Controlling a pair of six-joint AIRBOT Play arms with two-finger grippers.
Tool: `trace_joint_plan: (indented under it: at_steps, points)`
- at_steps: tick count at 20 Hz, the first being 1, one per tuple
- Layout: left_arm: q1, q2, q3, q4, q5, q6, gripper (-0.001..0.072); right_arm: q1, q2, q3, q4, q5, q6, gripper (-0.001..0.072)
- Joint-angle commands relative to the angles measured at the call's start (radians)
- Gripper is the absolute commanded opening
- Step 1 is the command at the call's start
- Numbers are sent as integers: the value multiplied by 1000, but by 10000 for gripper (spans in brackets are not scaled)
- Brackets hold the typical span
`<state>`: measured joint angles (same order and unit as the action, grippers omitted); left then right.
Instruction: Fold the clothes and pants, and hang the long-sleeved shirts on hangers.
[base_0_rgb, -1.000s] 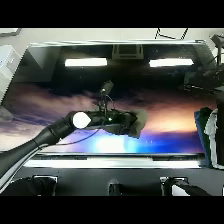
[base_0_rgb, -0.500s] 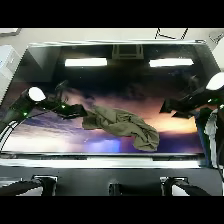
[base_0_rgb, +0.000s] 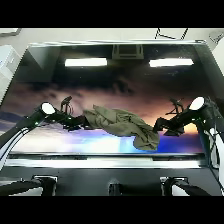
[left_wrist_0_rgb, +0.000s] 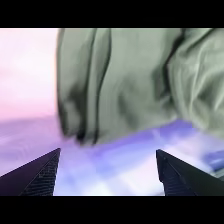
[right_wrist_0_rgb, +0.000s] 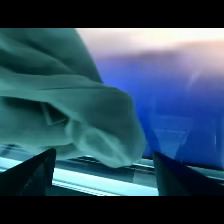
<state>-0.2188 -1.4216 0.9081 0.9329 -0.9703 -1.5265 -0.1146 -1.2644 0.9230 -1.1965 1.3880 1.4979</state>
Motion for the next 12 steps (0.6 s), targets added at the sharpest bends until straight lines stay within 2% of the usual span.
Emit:
trace_joint_plan:
  at_steps: [1,3,4,6,7,8,9,10,12]
  points:
    - [-39,-44,-11,-63,101,-3,697,1,0,-71,1,-74,-3,695]
    - [-51,-58,-11,-62,138,-43,695,1,0,-92,16,-103,-3,692]
    - [-53,-63,-11,-62,154,-68,668,1,0,-107,36,-121,-3,690]
    - [-53,-65,-11,-62,167,-79,259,1,-6,-139,74,-160,0,658]
    - [-53,-64,-11,-62,167,-79,159,1,-18,-150,95,-169,6,596]
    - [-52,-63,-11,-62,166,-77,106,1,-37,-154,120,-169,5,458]
    - [-50,-58,-6,-61,156,-59,19,1,-51,-154,135,-169,5,193]
    - [-47,-47,5,-56,151,-35,21,0,-55,-144,138,-169,6,37]
    - [-28,5,51,-1,149,-33,20,-2,-54,-58,120,-146,-15,37]
